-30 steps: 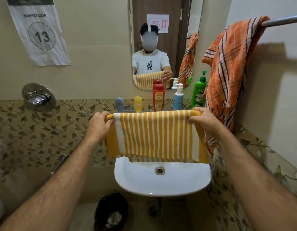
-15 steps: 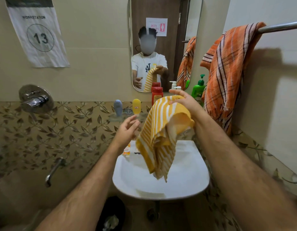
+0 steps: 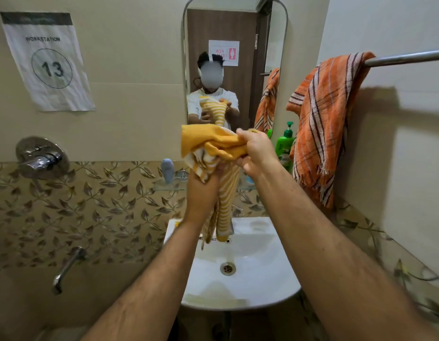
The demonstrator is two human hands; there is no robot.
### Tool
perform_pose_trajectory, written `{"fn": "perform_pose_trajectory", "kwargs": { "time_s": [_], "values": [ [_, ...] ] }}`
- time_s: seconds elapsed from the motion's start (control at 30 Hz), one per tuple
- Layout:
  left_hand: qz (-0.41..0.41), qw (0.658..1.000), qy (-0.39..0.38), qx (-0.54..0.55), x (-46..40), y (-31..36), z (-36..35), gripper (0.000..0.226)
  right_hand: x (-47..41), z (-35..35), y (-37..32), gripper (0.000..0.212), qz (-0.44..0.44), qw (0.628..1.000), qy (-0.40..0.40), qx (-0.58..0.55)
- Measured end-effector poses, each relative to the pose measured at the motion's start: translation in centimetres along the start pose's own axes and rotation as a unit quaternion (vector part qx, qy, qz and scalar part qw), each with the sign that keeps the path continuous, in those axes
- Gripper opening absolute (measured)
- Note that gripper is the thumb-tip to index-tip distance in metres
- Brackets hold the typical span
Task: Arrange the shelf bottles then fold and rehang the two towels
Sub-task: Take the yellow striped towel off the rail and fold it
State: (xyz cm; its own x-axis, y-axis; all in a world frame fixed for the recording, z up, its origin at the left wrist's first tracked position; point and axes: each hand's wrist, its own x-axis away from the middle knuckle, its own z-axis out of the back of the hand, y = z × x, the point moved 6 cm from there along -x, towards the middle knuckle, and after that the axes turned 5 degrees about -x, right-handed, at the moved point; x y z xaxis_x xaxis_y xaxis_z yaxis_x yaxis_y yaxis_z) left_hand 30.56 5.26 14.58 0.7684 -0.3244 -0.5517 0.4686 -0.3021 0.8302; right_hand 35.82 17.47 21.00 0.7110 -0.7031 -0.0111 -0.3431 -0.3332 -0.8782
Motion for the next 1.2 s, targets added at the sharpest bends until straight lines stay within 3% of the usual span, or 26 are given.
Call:
{"fn": "perform_pose_trajectory", "kwargs": {
  "time_s": [0.1,0.13,0.2,0.27,0.33,0.4,0.5,0.63,0.7,0.77,0.87,1.03,1.2],
  "values": [
    [0.131,0.983,0.05,0.121,-1.3,-1.2,1.4,0.019,0.4,0.2,-1.5,0.074,0.039,0.995,-0.09,0.014],
    [0.18,0.972,0.046,0.143,-1.4,-2.1,1.7,0.026,0.4,0.8,-2.2,0.078,0.092,0.989,-0.084,0.082],
    [0.248,0.953,-0.001,0.174,-1.5,-3.5,2.0,0.048,0.1,2.3,-3.1,0.083,0.214,0.941,-0.033,0.261],
    [0.29,0.935,-0.043,0.2,-1.0,-4.0,1.8,0.05,-0.8,3.6,-1.5,0.095,0.165,0.93,-0.044,0.326],
    [0.313,0.921,-0.086,0.216,-0.4,-4.0,1.5,0.047,-1.4,4.9,1.7,0.112,0.017,0.951,-0.113,0.287],
    [0.315,0.914,-0.108,0.231,-0.1,-4.3,1.3,0.049,-1.2,5.8,4.0,0.101,-0.083,0.952,-0.205,0.213],
    [0.316,0.912,-0.114,0.234,0.0,-4.8,1.3,0.064,-0.5,5.8,4.6,0.079,-0.09,0.949,-0.261,0.149],
    [0.297,0.925,-0.152,0.18,0.3,-5.1,1.5,0.08,-0.1,5.0,2.1,0.042,0.027,0.97,-0.185,0.156],
    [0.277,0.935,-0.172,0.137,0.5,-5.7,1.5,0.1,0.0,5.1,1.0,0.031,0.074,0.975,-0.13,0.166],
    [0.25,0.944,-0.192,0.096,1.1,-5.5,0.8,0.097,-0.2,5.3,0.3,0.026,0.123,0.971,-0.08,0.188],
    [0.219,0.96,-0.15,0.086,0.8,-4.4,-0.9,0.067,-0.6,5.8,-0.2,0.028,0.167,0.966,-0.03,0.196],
    [0.23,0.96,-0.113,0.11,-0.5,-3.2,-2.5,0.035,-1.3,7.8,-1.6,0.084,0.102,0.977,-0.127,0.135],
    [0.263,0.956,-0.099,0.089,-1.4,-3.5,-5.0,0.042,-1.5,10.7,0.1,0.077,-0.015,0.974,-0.197,0.109]
  ]
}}
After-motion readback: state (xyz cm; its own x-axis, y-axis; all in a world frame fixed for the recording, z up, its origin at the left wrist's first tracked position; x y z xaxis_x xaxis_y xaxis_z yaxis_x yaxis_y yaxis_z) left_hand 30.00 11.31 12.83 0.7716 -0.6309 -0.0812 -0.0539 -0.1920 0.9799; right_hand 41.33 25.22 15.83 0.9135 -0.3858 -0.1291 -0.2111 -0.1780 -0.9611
